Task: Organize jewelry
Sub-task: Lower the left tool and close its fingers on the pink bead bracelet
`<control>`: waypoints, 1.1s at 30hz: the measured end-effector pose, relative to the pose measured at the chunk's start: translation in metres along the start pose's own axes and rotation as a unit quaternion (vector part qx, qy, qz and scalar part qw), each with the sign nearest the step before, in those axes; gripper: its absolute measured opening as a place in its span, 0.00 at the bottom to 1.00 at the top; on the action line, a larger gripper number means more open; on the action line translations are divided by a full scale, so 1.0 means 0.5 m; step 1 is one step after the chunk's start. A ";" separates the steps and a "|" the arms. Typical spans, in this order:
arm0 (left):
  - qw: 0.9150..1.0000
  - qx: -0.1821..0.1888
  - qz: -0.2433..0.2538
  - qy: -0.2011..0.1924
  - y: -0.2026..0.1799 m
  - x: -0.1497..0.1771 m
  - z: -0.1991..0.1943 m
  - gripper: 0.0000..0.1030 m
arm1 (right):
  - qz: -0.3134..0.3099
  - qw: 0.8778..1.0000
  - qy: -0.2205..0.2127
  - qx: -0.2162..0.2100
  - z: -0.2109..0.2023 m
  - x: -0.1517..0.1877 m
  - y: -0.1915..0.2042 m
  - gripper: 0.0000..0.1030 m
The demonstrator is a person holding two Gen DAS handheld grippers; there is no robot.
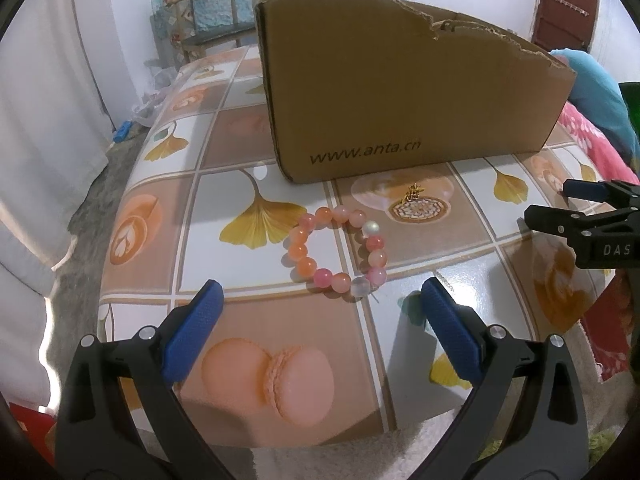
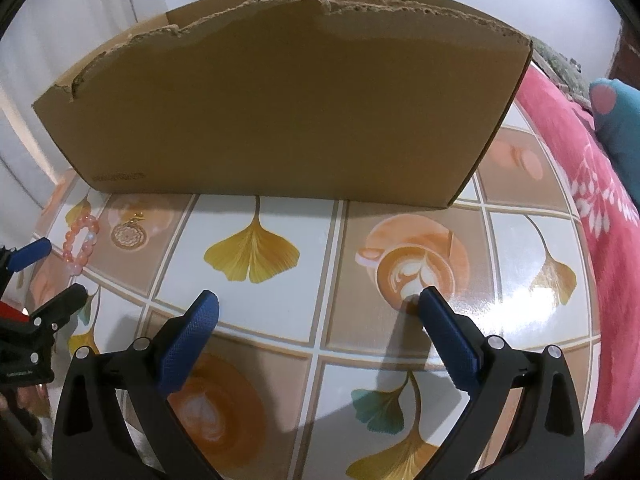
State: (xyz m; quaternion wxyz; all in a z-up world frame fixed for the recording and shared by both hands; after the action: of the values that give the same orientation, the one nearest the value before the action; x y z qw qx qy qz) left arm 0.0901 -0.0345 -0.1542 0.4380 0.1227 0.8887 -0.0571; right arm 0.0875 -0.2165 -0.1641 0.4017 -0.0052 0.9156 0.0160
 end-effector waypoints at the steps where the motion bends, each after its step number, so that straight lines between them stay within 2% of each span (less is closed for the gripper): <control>1: 1.000 0.001 0.001 0.000 0.000 0.000 0.000 0.93 | 0.000 1.000 -0.001 -0.002 0.000 0.002 0.001 0.94; 5: 1.000 -0.014 -0.002 -0.010 0.015 -0.006 -0.008 0.93 | 0.006 1.000 -0.005 -0.012 -0.006 0.006 0.005 0.94; 10: 0.995 0.028 -0.073 -0.062 0.030 -0.035 -0.052 0.92 | 0.034 0.997 -0.021 -0.069 -0.034 -0.018 0.032 0.94; 13: 0.993 0.034 -0.078 -0.082 0.035 -0.056 -0.065 0.90 | 0.047 0.993 -0.049 -0.099 -0.049 -0.044 0.058 0.94; 16: 0.993 0.039 -0.068 -0.087 0.031 -0.071 -0.063 0.74 | 0.047 0.990 -0.055 -0.122 -0.049 -0.052 0.093 0.94; 19: 0.994 0.048 -0.067 -0.078 0.027 -0.070 -0.050 0.64 | 0.037 0.988 -0.060 -0.135 -0.049 -0.051 0.127 0.93; 23: 0.995 0.050 -0.062 -0.060 0.027 -0.058 -0.029 0.52 | 0.016 0.989 -0.067 -0.134 -0.047 -0.051 0.156 0.83; 27: 0.996 0.051 -0.054 -0.051 0.031 -0.054 -0.009 0.44 | 0.004 0.990 -0.053 -0.132 -0.024 -0.066 0.172 0.74; 32: 0.997 0.048 -0.039 -0.037 0.035 -0.044 0.008 0.27 | -0.021 0.990 -0.046 -0.128 -0.017 -0.063 0.199 0.62; 33: 0.998 0.046 -0.033 -0.039 0.036 -0.045 0.009 0.26 | -0.025 0.990 -0.046 -0.128 -0.017 -0.063 0.203 0.61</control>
State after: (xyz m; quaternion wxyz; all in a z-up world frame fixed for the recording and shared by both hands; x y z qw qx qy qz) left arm 0.1117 -0.0217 -0.1390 0.4639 0.1110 0.8711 -0.1174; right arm 0.1004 -0.1155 -0.1324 0.4397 -0.0783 0.8863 0.1229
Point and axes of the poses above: each gripper's, at about its wrist camera, not at the fingertips, and z roughly the way its jaws point, y to its left, x to its underside, the point moved 10 cm from there along z, roughly the way its jaws point, and after that the axes turned 14 degrees about -y, right-handed, at the moved point
